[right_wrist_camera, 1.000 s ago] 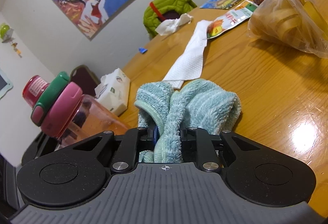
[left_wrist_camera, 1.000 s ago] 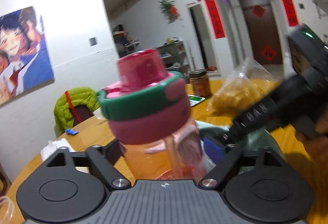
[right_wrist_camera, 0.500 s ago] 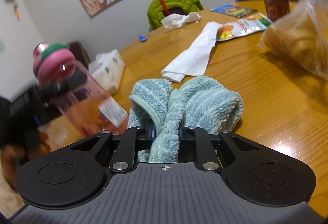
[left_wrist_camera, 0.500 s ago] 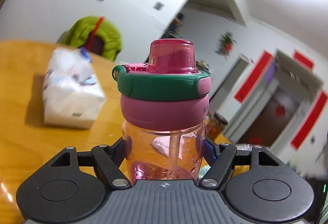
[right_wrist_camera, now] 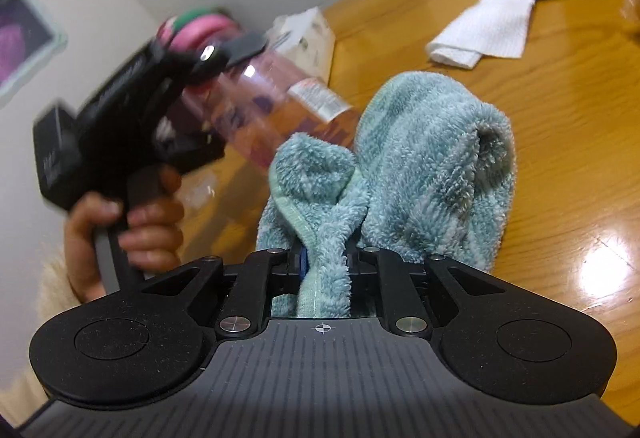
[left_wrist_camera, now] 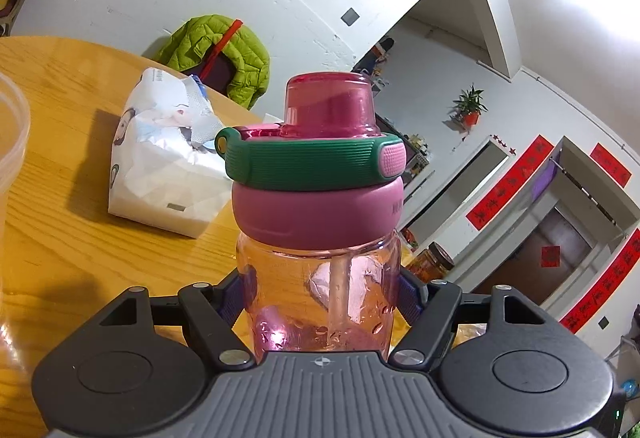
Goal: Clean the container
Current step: 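Turn the pink bottle with the left tool to present its other side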
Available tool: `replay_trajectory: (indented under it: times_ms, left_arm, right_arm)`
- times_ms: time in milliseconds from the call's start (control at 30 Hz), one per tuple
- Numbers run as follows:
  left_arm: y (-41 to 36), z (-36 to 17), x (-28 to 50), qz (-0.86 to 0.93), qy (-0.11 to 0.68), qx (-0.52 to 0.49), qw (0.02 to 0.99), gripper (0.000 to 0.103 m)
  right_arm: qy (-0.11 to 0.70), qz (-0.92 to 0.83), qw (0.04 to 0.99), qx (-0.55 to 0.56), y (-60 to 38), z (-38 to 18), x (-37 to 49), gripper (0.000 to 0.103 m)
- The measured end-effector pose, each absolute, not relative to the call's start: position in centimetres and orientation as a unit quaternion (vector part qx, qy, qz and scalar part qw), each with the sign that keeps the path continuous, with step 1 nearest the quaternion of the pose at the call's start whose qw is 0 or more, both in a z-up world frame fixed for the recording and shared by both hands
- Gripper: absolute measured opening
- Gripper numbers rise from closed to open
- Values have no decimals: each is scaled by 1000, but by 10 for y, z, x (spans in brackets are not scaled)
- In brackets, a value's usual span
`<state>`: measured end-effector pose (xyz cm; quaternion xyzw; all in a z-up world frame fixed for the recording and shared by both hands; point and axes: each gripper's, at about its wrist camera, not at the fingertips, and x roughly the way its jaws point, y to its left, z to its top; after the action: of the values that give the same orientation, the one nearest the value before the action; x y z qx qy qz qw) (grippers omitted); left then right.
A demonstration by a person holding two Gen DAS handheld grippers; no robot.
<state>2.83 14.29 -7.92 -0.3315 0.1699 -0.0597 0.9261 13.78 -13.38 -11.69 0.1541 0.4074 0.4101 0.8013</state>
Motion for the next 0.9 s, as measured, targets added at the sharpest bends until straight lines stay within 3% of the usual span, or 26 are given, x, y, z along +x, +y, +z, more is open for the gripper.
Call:
replay_trajectory:
  times_ms: [133, 300, 433, 700, 900]
  left_arm:
    - [144, -83, 30, -63, 170, -329, 927, 71]
    - [142, -84, 29, -61, 166, -323, 930, 71]
    - [143, -82, 27, -54, 163, -314, 934, 71]
    - [143, -78, 23, -46, 162, -295, 940, 70]
    - [135, -75, 21, -56, 160, -276, 946, 70]
  right_arm:
    - [344, 309, 876, 139, -138, -106, 143, 15]
    - [377, 333, 854, 133, -119, -114, 151, 15]
    - [404, 384, 823, 114, -125, -110, 138, 22]
    - [407, 486, 771, 63, -123, -103, 108, 22]
    - [411, 431, 796, 111, -118, -112, 121, 17]
